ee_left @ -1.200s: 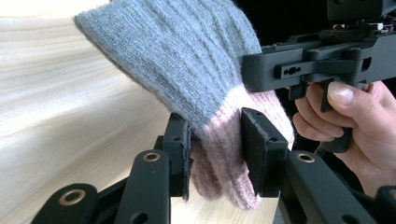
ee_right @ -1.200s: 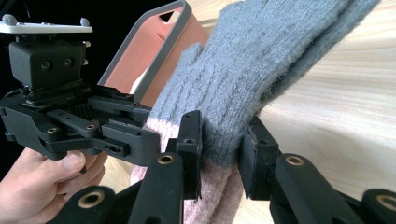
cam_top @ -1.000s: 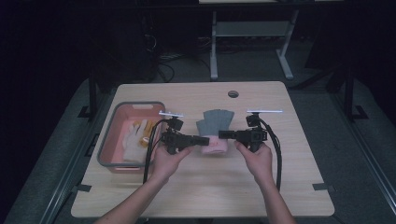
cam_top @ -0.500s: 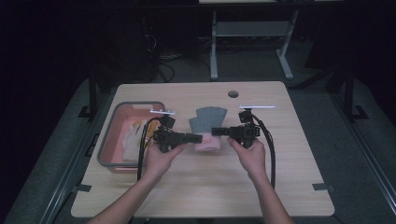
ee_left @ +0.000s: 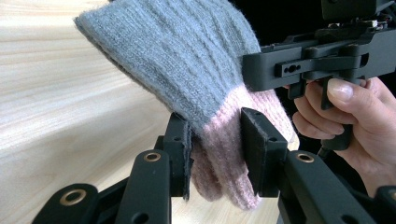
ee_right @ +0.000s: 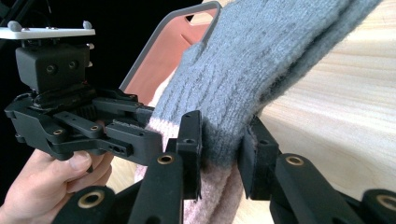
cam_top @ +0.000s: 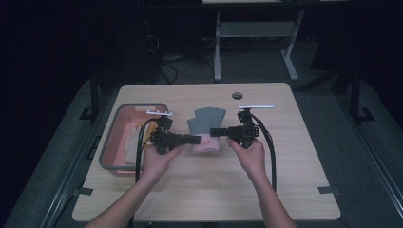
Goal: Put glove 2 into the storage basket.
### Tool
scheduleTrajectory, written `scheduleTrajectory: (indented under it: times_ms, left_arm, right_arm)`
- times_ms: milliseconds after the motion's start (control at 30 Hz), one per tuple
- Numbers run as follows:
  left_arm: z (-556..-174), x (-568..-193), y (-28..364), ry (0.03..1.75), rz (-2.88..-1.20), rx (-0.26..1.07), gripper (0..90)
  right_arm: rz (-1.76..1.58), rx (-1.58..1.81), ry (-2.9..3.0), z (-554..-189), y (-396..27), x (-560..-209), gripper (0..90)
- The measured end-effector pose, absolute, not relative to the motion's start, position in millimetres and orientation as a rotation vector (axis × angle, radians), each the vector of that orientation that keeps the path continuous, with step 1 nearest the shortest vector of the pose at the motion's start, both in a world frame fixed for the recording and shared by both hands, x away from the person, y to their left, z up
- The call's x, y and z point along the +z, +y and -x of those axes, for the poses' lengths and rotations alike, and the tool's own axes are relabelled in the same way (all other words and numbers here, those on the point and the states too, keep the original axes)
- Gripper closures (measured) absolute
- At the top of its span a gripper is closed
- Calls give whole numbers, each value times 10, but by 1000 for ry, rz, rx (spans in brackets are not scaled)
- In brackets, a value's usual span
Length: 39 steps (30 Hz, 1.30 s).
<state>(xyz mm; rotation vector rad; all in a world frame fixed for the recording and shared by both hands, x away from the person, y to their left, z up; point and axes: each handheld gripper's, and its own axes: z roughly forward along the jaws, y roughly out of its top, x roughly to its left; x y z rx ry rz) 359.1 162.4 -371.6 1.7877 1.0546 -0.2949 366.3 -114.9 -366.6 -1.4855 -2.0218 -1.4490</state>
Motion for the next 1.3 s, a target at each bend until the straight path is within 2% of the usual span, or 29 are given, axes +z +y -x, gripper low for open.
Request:
scheduleTrajectory:
  times_ms: [1300]
  left_arm:
    - [-3595, -3599, 2177, 1106, -1740, -234, 653]
  right_arm:
    - [1383, -1413, -2083, -3888, -590, -3501, 718]
